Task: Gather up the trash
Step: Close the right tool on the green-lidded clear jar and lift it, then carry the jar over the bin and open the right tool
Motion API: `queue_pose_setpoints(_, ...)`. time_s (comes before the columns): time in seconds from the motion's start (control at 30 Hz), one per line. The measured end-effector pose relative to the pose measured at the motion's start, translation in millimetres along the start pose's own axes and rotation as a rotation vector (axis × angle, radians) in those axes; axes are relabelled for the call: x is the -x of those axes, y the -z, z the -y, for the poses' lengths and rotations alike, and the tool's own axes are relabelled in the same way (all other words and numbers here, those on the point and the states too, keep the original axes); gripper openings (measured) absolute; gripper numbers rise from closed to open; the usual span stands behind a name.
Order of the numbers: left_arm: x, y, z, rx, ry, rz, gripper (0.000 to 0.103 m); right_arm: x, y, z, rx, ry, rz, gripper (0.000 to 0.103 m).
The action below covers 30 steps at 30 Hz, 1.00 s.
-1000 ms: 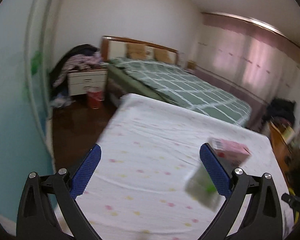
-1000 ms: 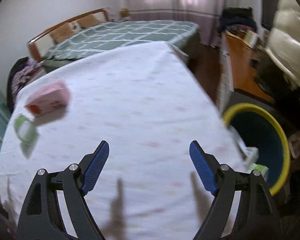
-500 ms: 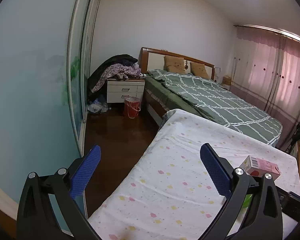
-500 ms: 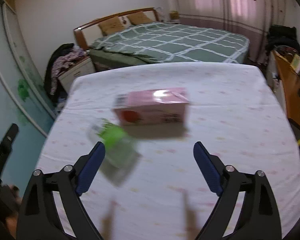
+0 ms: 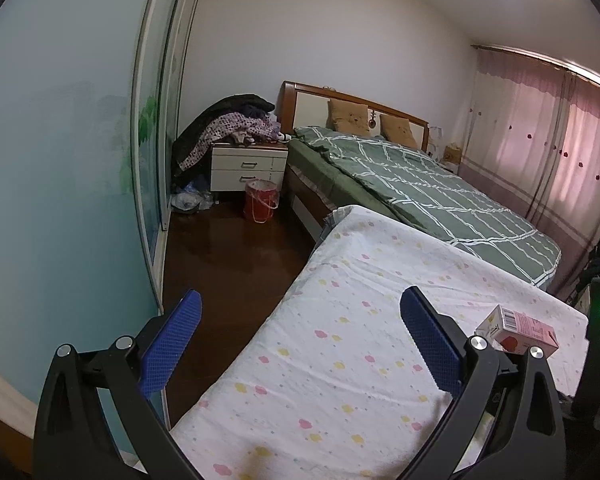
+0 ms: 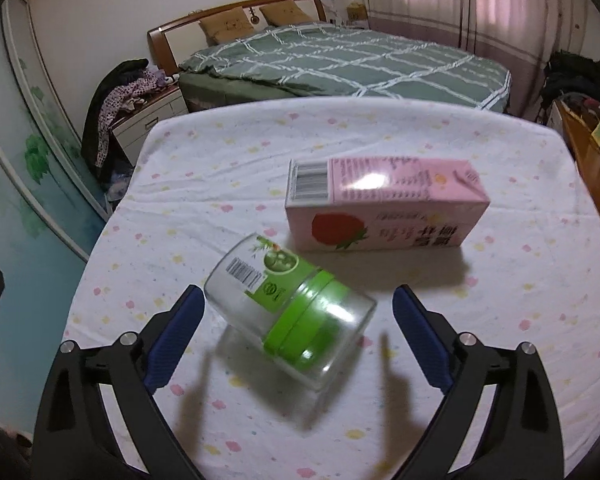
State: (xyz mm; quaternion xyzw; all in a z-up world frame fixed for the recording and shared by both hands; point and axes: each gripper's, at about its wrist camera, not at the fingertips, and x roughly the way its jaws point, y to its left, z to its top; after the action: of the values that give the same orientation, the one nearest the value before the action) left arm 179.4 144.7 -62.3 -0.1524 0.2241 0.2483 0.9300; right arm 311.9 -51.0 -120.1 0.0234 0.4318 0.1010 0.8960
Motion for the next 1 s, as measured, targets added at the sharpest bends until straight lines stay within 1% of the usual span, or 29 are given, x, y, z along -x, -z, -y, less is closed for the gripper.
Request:
queue_pose_setpoints(0.1,-1.5,0.5,1.4,-0.002,0.005,-0.008,0.098,-3.3,1.2,-3.6,0.016,-0.014,-0.007,0.080)
queue_pose_setpoints(0.3,-2.0,1.7,6.0,-0.018,0.009,-0.020,0.098,6.0,6.2,-1.0,0.026,-0.020,-0.002,0.080)
queue_pose_setpoints(0.4,-3.3,3.0,9.0,-0.030,0.013,-0.028,0.098,16.7,10.7,6.6,0.027,-0.020,0.001,0.080)
queue_pose_setpoints(0.57,-4.5,5.1,13.5,-0.050,0.021,-0.037,0.098,40.4,21.5,35.1,-0.002,-0.034,0.005,0.080)
queue_pose_setpoints(0.7,-6.2,6.3,16.8,-0.060,0.021,-0.044,0.098,66.5,27.5,72.6,-0.056,-0.016,0.053,0.080)
queue_pose_setpoints(0.73,-6.4,6.5,17.2,-0.063,0.021,-0.046,0.098,73.7,29.4,85.6,-0.073,0.001,0.073,0.080)
queue_pose_setpoints(0.8,-6.8,7.1,18.7,-0.068,0.019,-0.046,0.098,87.3,34.4,113.1,-0.110,0.061,0.115,0.080)
queue_pose_setpoints(0.83,-6.3,7.6,19.2,-0.071,0.018,-0.046,0.098,95.7,37.9,132.9,-0.141,0.103,0.142,0.080)
queue_pose_setpoints(0.93,-6.4,8.1,20.6,-0.076,0.017,-0.047,0.098,111.0,48.3,177.9,-0.216,0.199,0.184,0.080)
queue_pose_setpoints(1.0,-6.6,8.4,21.2,-0.077,0.017,-0.049,0.098,120.7,59.9,216.7,-0.290,0.271,0.203,0.080)
